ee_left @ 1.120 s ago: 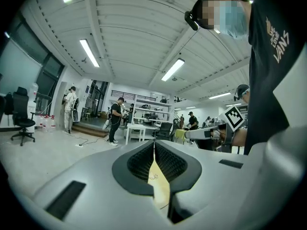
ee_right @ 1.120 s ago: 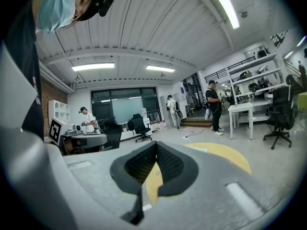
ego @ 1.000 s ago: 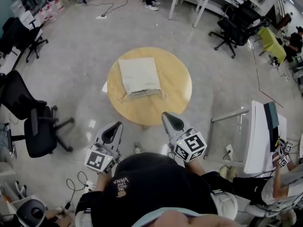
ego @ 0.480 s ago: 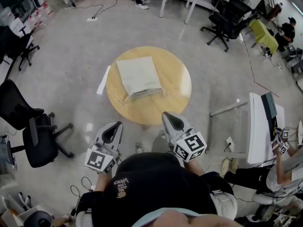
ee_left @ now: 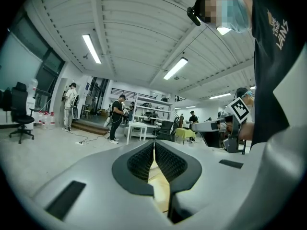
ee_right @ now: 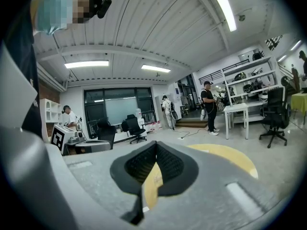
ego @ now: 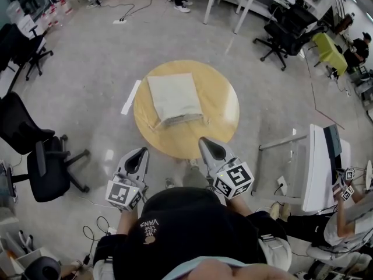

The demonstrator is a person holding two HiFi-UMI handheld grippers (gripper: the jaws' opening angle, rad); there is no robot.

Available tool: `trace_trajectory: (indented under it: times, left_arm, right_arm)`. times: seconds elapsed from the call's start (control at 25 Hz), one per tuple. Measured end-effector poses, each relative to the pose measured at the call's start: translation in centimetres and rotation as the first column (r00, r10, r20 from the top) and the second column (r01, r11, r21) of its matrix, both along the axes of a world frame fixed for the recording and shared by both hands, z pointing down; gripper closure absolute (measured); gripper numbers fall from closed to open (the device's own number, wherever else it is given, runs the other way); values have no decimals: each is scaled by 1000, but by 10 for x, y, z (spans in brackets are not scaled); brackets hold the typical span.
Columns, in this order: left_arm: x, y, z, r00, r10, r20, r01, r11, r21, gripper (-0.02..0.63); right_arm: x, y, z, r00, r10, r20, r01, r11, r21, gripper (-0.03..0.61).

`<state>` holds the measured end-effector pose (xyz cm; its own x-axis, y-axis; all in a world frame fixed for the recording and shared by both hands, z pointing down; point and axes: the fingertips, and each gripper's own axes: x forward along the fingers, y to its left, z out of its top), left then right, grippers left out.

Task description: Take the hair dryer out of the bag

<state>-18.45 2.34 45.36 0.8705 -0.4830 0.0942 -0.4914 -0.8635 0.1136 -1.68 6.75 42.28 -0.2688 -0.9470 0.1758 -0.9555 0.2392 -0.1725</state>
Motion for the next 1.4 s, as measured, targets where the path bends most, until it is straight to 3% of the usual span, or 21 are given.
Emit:
trace_trajectory:
  times: [0.2, 0.84, 1.4]
  left_arm:
    - [10, -21, 22, 999, -52, 17, 52, 998, -22, 601]
    - [70, -59, 77, 986, -81, 147, 90, 994, -57, 601]
    - [94, -103, 115, 972, -143, 186, 164, 981, -100, 601]
  right_arm:
    - [11, -14, 2, 1000, -15, 3, 15, 1000, -5, 580]
    - [63, -56, 14, 996, -81, 23, 81, 996, -39, 581]
    - [86, -102, 20, 989, -151, 9, 151, 988, -45, 580]
